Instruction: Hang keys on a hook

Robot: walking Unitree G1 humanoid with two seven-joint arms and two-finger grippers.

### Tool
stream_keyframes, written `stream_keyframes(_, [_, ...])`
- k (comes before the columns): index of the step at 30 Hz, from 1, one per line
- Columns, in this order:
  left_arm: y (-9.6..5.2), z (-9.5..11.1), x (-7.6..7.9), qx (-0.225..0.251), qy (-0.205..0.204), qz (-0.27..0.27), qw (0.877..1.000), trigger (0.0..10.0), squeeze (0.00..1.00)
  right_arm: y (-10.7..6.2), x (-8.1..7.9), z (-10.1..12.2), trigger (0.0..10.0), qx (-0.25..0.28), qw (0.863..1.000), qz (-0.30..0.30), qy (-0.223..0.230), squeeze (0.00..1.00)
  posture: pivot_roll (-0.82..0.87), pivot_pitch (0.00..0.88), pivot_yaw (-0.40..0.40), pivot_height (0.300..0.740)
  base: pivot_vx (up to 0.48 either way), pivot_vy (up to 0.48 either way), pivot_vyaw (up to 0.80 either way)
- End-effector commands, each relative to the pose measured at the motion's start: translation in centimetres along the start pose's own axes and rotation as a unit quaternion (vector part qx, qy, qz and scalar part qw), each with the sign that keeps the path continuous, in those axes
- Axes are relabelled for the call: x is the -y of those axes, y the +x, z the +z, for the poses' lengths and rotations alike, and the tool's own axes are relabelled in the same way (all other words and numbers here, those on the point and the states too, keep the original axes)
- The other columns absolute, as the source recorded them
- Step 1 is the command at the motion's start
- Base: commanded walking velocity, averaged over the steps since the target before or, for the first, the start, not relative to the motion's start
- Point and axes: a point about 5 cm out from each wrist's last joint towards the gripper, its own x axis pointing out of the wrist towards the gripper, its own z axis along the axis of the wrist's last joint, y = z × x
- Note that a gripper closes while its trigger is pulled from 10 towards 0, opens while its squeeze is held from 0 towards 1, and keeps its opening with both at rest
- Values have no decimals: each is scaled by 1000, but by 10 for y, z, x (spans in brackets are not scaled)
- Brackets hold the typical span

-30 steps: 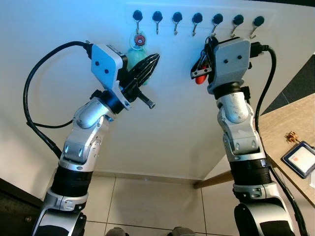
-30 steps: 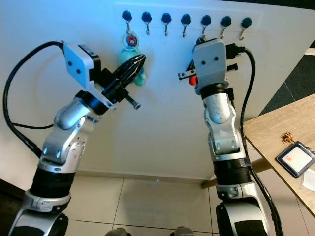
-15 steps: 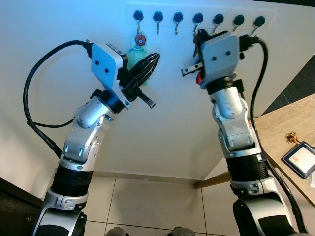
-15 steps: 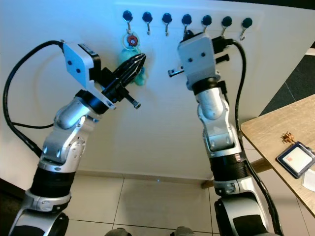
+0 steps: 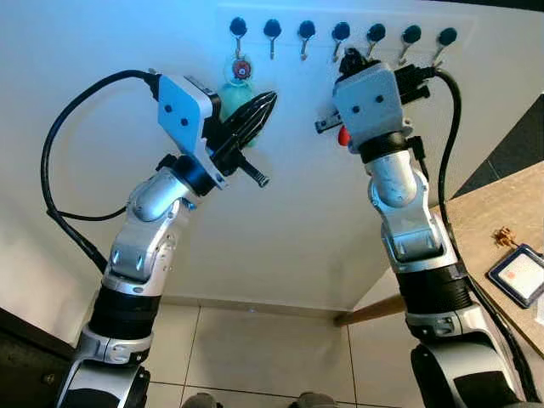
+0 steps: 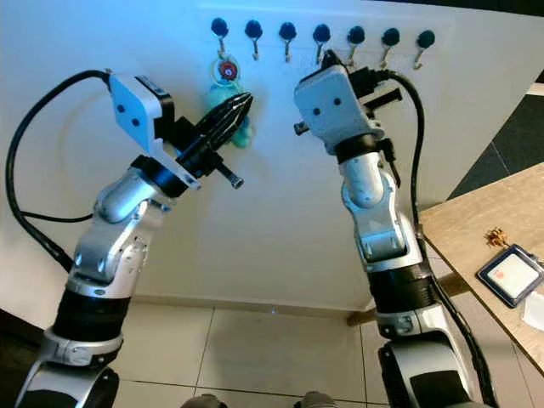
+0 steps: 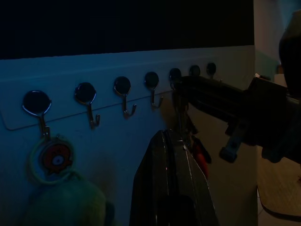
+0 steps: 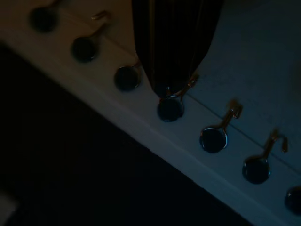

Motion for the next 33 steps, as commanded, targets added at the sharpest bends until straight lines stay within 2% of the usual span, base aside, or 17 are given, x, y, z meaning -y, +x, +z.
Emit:
stream_keyframes(1, [3,3,7,11,-8,-14,1000,10000,0,-4,-1,1,10000,4,999,-8,-39,0,40,74,-27,740,0,0,0])
stream_keyframes(5, [3,3,7,11,-10,-16,1000,10000,0,-7,2,0,10000,3,996,-23,-81,0,36,73,-24,740,0,0,0])
stream_keyframes(11, [5,2,9,11,-11,-20,1000,10000,0,-2,3,-4,10000,1,993,-22,-115,0,37,75,-23,740,0,0,0])
stream_keyframes(20, [5,2,8,10,-10,-19,1000,10000,0,1,1,-10,10000,-9,991,-19,-128,0,39,78,-26,740,0,0,0])
stream_keyframes(33, [7,4,10,16,-10,-21,1000,10000,0,12,-9,-16,10000,-15,990,2,-143,0,39,83,-27,740,0,0,0])
